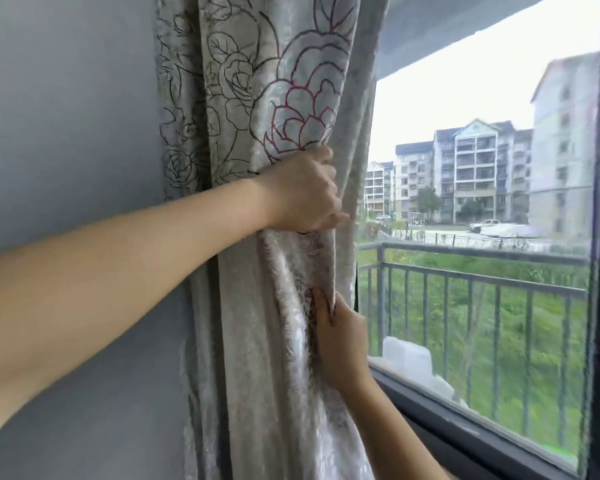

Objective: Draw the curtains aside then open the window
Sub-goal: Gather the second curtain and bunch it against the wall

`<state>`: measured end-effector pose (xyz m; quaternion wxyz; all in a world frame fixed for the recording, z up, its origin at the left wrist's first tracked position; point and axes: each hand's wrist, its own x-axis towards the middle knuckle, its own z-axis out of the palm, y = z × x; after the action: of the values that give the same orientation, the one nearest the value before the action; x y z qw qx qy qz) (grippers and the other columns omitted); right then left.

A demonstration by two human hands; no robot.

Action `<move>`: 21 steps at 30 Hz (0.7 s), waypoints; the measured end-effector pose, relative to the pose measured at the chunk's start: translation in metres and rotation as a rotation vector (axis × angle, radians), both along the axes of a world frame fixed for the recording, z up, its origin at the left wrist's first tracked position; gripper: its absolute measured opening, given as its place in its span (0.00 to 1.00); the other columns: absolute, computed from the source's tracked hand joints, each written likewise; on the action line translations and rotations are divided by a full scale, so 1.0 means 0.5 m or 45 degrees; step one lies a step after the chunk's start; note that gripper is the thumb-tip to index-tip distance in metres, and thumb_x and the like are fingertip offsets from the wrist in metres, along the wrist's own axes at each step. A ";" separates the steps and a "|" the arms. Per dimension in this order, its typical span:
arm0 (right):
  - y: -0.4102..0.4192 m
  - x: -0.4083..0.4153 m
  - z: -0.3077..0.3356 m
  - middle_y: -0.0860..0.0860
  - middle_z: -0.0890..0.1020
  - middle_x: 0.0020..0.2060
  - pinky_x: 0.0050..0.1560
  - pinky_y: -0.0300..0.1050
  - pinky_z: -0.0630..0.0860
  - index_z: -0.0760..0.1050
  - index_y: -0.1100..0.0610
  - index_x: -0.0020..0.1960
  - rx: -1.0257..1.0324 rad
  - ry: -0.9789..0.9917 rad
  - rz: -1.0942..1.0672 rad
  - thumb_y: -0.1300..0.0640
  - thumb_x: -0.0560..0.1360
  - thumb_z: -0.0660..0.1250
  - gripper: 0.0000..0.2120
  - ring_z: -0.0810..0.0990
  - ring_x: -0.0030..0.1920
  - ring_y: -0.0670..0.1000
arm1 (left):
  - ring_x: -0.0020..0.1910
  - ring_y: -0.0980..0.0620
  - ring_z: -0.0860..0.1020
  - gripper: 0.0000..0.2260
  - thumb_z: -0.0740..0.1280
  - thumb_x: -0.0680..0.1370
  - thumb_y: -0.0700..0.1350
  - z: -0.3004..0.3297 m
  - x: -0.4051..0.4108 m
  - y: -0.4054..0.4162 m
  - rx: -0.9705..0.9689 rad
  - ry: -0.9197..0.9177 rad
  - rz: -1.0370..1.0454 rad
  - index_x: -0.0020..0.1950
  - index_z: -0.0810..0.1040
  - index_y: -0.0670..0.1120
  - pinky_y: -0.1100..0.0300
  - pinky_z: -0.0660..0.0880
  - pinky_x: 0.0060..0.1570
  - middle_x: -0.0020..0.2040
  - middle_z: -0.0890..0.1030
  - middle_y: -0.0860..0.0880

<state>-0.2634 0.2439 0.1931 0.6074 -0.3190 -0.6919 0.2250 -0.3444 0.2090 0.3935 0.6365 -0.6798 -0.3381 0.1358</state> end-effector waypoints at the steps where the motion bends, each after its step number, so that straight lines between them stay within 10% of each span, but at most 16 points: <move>1: 0.017 -0.035 0.003 0.44 0.72 0.24 0.27 0.45 0.64 0.73 0.49 0.38 0.021 0.002 -0.017 0.50 0.78 0.57 0.12 0.69 0.24 0.43 | 0.35 0.47 0.78 0.27 0.46 0.80 0.55 0.003 -0.035 0.020 0.017 -0.007 -0.022 0.35 0.79 0.47 0.50 0.65 0.59 0.32 0.83 0.48; 14: 0.338 -0.430 0.015 0.51 0.83 0.35 0.38 0.51 0.77 0.76 0.51 0.47 0.096 -0.048 -0.054 0.47 0.78 0.54 0.14 0.80 0.36 0.52 | 0.21 0.50 0.74 0.27 0.48 0.74 0.51 -0.002 -0.408 0.310 0.229 -0.130 0.113 0.22 0.77 0.47 0.55 0.59 0.44 0.19 0.78 0.50; 21: 0.493 -0.684 0.056 0.54 0.84 0.44 0.43 0.39 0.75 0.76 0.58 0.52 0.311 -0.030 -0.026 0.37 0.75 0.44 0.31 0.82 0.44 0.51 | 0.41 0.45 0.80 0.22 0.51 0.80 0.50 0.030 -0.606 0.451 0.153 -0.324 0.189 0.44 0.81 0.42 0.55 0.62 0.62 0.40 0.85 0.44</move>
<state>-0.6052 0.4907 0.2213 0.6360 -0.2523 -0.7178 0.1289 -0.6474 0.4346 0.4083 0.6161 -0.6255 -0.4728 0.0748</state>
